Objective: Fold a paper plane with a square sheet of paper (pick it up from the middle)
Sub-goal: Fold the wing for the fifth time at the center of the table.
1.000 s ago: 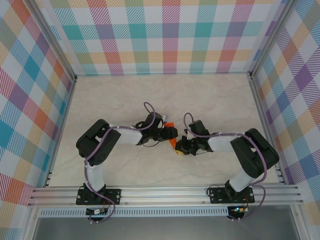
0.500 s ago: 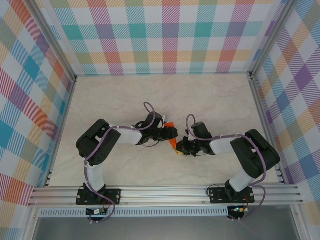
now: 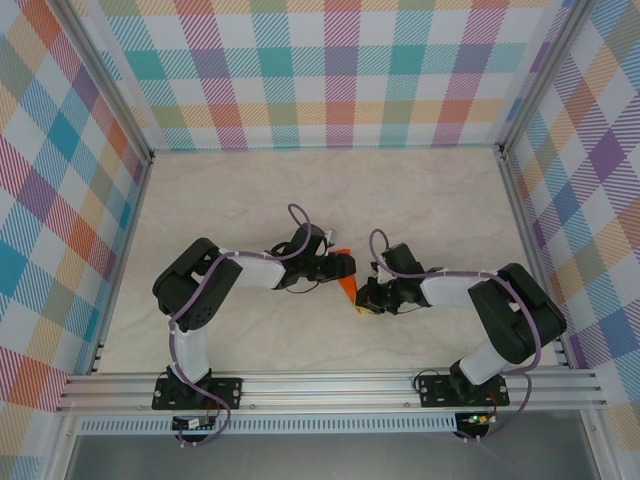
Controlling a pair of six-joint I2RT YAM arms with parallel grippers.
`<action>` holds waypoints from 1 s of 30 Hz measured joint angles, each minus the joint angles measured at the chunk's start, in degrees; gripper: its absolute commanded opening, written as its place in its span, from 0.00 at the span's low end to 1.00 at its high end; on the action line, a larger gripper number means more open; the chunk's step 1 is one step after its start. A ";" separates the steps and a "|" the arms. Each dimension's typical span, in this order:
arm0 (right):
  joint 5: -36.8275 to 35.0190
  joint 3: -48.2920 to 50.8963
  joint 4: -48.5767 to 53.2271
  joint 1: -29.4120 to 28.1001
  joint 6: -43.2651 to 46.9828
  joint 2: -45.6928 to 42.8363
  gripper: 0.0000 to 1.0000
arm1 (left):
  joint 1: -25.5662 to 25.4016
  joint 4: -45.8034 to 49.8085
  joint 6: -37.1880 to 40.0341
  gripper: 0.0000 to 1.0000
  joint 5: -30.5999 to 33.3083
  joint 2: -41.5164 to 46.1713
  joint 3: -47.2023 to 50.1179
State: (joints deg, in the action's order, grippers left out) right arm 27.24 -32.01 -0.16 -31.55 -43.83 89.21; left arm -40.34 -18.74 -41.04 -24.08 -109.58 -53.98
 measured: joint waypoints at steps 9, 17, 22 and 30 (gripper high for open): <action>0.74 -1.42 1.33 0.00 0.46 1.18 0.11 | 0.00 1.99 0.07 0.49 -0.96 -1.05 -2.05; 0.52 -2.64 5.14 -0.46 0.96 -2.08 0.15 | 0.04 2.40 0.17 0.48 -1.42 -1.38 -2.45; 0.72 -5.92 5.49 -1.95 0.85 -2.45 0.14 | 0.04 2.40 0.17 0.48 -1.44 -1.38 -2.45; -0.33 -5.97 6.64 -3.02 0.79 1.14 0.13 | 0.04 3.23 0.20 0.48 -1.53 -1.46 -2.89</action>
State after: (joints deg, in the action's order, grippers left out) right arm 26.92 -37.98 6.48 -34.57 -43.05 90.35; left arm -40.29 -15.51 -40.84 -25.61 -111.04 -56.86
